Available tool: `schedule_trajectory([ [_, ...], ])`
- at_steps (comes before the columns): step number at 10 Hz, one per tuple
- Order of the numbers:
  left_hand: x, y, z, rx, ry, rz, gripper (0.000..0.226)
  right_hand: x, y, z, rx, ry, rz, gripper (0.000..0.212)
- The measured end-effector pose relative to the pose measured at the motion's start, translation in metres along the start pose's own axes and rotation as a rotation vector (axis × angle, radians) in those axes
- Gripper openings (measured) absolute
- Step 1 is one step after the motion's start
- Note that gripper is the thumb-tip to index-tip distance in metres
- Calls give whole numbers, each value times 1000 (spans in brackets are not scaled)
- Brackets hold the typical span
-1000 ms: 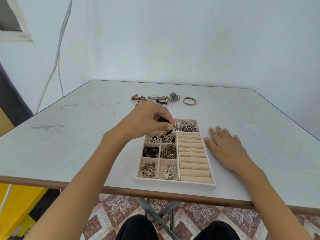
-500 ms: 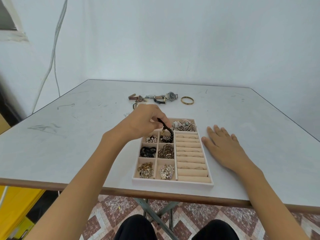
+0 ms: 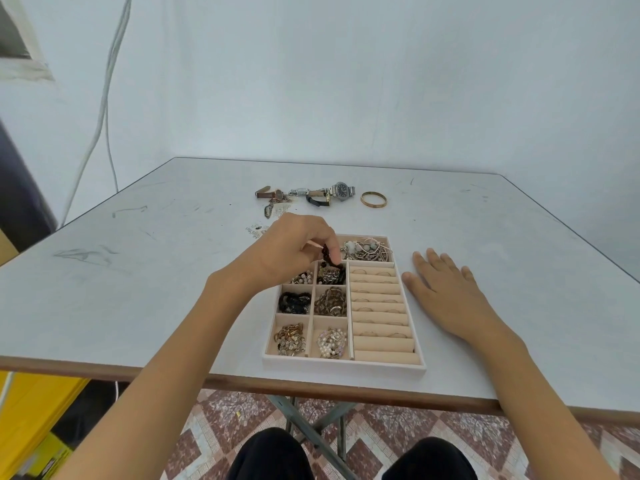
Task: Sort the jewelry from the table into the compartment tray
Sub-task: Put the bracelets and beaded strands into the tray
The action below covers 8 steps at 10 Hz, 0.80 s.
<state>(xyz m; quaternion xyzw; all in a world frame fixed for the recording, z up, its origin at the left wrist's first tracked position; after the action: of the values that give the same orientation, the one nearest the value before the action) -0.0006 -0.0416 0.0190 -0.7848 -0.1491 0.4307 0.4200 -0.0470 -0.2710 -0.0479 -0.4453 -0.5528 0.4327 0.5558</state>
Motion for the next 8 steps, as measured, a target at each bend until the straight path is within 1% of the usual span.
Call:
schedule_trajectory([
  [1, -4, -2, 4, -2, -45, 11, 32, 1, -1, 1, 0, -2, -2, 58],
  [2, -5, 0, 7, -18, -20, 14, 28, 1, -1, 1, 0, -3, -3, 58],
  [3, -1, 5, 9, -26, -34, 3, 26, 1, -1, 1, 0, -4, -1, 58],
  [4, -1, 8, 10, -30, 17, 21, 22, 1, -1, 1, 2, -3, 0, 59],
  [5, -3, 8, 11, -55, 57, 8, 23, 0, -1, 1, 5, -4, -2, 59],
  [6, -6, 8, 13, -50, 32, 6, 18, 0, -1, 1, 2, -3, -6, 59],
  [7, -7, 9, 12, -33, 36, -38, 10, 1, -1, 1, 2, -4, -7, 59],
  [8, -7, 12, 11, -27, 33, -106, 9, 1, -1, 2, 2, -4, -5, 58],
])
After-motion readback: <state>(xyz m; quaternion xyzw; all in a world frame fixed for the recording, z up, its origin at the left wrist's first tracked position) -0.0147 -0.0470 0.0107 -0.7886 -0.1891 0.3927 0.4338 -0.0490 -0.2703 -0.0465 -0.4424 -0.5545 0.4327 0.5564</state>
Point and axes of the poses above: each hand's wrist, its own z-axis away from the middle knuckle, its own y-axis out of the palm, x = y × z, the point moved 4 cm from there along -z, towards the middle knuckle, and after that the axes turned 7 degrees about -y, right-handed, at the moved point
